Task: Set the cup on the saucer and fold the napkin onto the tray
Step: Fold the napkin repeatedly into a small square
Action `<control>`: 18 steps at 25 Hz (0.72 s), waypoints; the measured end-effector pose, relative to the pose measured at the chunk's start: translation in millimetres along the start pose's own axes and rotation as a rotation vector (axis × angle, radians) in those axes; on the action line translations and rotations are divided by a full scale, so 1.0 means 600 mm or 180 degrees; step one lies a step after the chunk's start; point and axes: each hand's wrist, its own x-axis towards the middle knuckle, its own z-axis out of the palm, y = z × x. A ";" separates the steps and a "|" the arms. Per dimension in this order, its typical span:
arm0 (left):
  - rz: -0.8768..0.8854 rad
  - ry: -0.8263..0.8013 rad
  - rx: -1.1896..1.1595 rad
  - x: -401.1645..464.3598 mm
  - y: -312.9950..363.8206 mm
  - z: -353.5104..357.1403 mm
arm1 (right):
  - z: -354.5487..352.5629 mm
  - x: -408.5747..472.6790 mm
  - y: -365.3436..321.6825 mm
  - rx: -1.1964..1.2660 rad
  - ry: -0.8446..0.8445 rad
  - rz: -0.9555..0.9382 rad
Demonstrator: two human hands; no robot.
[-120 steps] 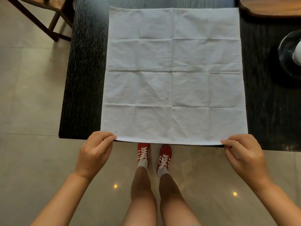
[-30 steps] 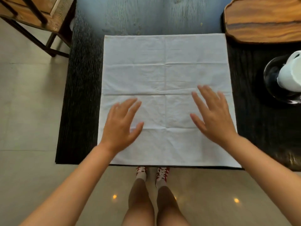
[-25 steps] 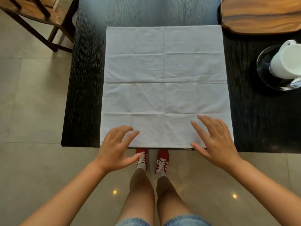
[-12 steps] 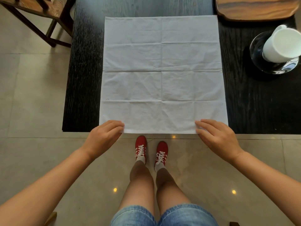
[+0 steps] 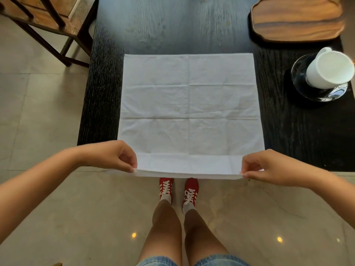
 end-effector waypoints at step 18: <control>0.0277 0.2432 0.1519 0.207 0.023 -0.298 | -0.279 0.300 0.001 -0.1416 0.1846 0.0037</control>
